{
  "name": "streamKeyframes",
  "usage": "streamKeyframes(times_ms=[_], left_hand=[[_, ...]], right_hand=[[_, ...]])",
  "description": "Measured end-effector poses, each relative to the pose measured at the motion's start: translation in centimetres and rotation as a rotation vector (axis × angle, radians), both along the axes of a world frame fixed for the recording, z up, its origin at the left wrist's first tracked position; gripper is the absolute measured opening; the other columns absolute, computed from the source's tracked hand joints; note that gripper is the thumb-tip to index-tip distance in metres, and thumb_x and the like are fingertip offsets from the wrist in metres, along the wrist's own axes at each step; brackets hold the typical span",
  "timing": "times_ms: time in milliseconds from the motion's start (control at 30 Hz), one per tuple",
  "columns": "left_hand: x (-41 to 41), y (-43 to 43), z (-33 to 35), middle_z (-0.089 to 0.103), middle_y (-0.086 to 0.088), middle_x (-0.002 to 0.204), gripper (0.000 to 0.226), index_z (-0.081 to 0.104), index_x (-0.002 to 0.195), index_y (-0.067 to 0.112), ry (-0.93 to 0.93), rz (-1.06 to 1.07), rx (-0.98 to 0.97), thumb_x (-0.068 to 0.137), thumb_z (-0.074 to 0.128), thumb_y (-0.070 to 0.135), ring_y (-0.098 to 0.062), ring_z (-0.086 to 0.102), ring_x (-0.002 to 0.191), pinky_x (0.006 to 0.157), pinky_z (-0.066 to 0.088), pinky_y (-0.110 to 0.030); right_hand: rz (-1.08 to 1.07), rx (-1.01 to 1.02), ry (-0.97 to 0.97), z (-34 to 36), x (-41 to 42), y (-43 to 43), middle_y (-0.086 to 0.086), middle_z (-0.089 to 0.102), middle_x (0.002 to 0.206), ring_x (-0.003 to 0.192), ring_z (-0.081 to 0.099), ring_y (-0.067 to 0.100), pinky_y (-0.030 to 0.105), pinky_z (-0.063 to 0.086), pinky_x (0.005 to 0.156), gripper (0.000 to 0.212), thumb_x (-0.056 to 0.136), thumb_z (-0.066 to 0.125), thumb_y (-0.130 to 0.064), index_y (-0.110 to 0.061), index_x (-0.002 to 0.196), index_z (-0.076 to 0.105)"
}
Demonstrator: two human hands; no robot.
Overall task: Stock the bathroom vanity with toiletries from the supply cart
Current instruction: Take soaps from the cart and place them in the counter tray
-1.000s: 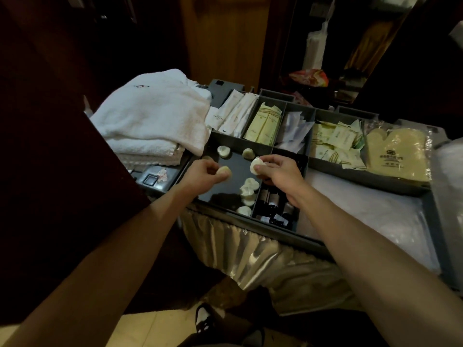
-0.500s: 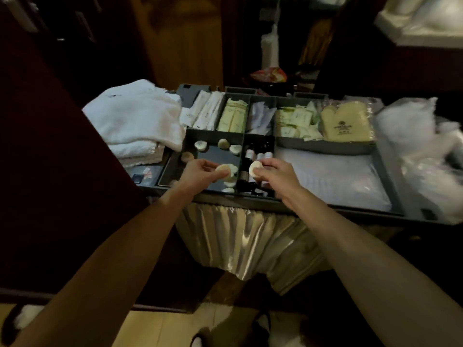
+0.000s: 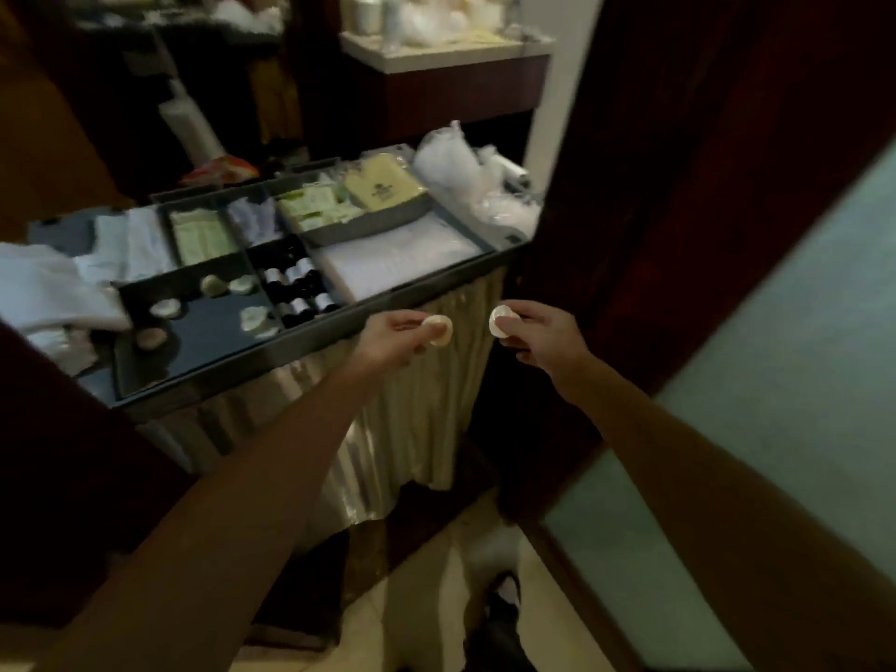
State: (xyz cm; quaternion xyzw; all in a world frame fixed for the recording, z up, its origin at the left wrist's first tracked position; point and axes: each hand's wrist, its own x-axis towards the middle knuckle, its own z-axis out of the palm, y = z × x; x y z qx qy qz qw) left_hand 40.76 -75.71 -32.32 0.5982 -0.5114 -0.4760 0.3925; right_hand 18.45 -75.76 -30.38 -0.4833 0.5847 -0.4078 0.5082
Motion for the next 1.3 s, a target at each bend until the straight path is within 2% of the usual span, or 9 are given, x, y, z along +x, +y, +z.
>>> streamKeyframes(times_ms=[133, 300, 400, 533, 633, 833, 967, 1033, 1300], left_hand=[[-7.8, 1.8, 2.2, 0.069, 0.006, 0.081, 0.021, 0.074, 0.099, 0.019, -0.055, -0.237, 0.021, 0.086, 0.08, 0.033, -0.004, 0.061, 0.068, 0.055, 0.045, -0.015], [-18.7, 5.9, 3.5, 0.074, 0.005, 0.097, 0.024, 0.073, 0.103, 0.024, -0.081, -0.511, 0.001, 0.085, 0.08, 0.038, -0.007, 0.067, 0.083, 0.068, 0.048, -0.023], [-25.5, 10.3, 4.1, 0.076, -0.001, 0.104, 0.038, 0.072, 0.116, 0.021, -0.047, -0.655, 0.01, 0.083, 0.081, 0.039, -0.008, 0.065, 0.084, 0.068, 0.045, -0.024], [-34.6, 18.3, 4.5, 0.077, -0.003, 0.105, 0.031, 0.071, 0.111, 0.022, -0.007, -0.847, 0.019, 0.084, 0.082, 0.032, -0.008, 0.068, 0.086, 0.062, 0.043, -0.022], [-40.7, 25.3, 4.6, 0.077, 0.0, 0.1, 0.026, 0.07, 0.107, 0.023, 0.021, -0.976, 0.038, 0.085, 0.081, 0.029, -0.007, 0.072, 0.083, 0.068, 0.046, -0.025], [-51.0, 39.3, 3.9, 0.078, -0.002, 0.1, 0.023, 0.072, 0.108, 0.023, 0.01, -1.204, 0.048, 0.088, 0.078, 0.033, -0.006, 0.069, 0.078, 0.062, 0.045, -0.022], [-57.1, 47.8, 3.7, 0.07, 0.008, 0.076, 0.026, 0.073, 0.114, 0.019, -0.012, -1.317, -0.012, 0.092, 0.073, 0.032, 0.004, 0.058, 0.055, 0.05, 0.038, -0.015], [-59.9, 51.7, 3.4, 0.068, 0.01, 0.074, 0.027, 0.073, 0.115, 0.02, -0.021, -1.37, -0.036, 0.091, 0.073, 0.033, 0.005, 0.057, 0.054, 0.047, 0.037, -0.013], [-69.9, 65.3, 3.9, 0.076, 0.005, 0.091, 0.03, 0.074, 0.107, 0.022, -0.098, -1.687, -0.091, 0.085, 0.079, 0.042, -0.001, 0.065, 0.071, 0.065, 0.045, -0.023]], right_hand=[[-0.182, -0.025, 0.005, 1.6, -7.7, 7.4, -0.003, 0.078, 0.104, 0.088, 0.074, 0.01, 0.025, 0.051, 0.07, 0.023, 0.09, 0.075, -0.031, -0.029, 0.112, 0.072], [-0.42, -0.02, 0.0, 3.0, -15.8, 17.1, 0.003, 0.078, 0.105, 0.082, 0.069, 0.01, 0.022, 0.044, 0.064, 0.031, 0.088, 0.077, -0.03, -0.016, 0.114, 0.072], [-0.553, -0.019, -0.004, 3.6, -20.9, 24.1, 0.003, 0.077, 0.103, 0.081, 0.068, 0.012, 0.024, 0.045, 0.065, 0.025, 0.086, 0.079, -0.029, -0.018, 0.108, 0.071], [-0.756, -0.013, 0.005, 3.8, -27.9, 34.5, 0.004, 0.077, 0.099, 0.073, 0.071, 0.012, 0.02, 0.049, 0.059, 0.032, 0.085, 0.081, -0.026, -0.014, 0.111, 0.068], [-0.885, -0.026, -0.047, 3.3, -32.5, 43.1, 0.009, 0.072, 0.091, 0.063, 0.067, 0.011, 0.02, 0.052, 0.057, 0.031, 0.087, 0.079, -0.015, -0.006, 0.114, 0.067], [-1.047, 0.018, 0.046, 2.8, -40.3, 59.7, 0.004, 0.075, 0.098, 0.076, 0.071, 0.014, 0.025, 0.045, 0.065, 0.029, 0.087, 0.078, -0.021, -0.013, 0.112, 0.068], [-1.16, 0.013, 0.066, 2.8, -43.7, 69.3, 0.003, 0.073, 0.091, 0.072, 0.068, 0.013, 0.022, 0.044, 0.059, 0.026, 0.089, 0.077, -0.021, -0.012, 0.112, 0.069], [-1.219, 0.016, 0.074, 2.4, -45.1, 73.8, 0.003, 0.073, 0.091, 0.073, 0.068, 0.013, 0.022, 0.045, 0.06, 0.027, 0.088, 0.078, -0.022, -0.012, 0.112, 0.07], [-1.44, 0.012, 0.027, 1.6, -49.5, 89.3, 0.007, 0.074, 0.098, 0.08, 0.069, 0.017, 0.028, 0.051, 0.071, 0.029, 0.087, 0.078, -0.02, -0.008, 0.112, 0.071]])
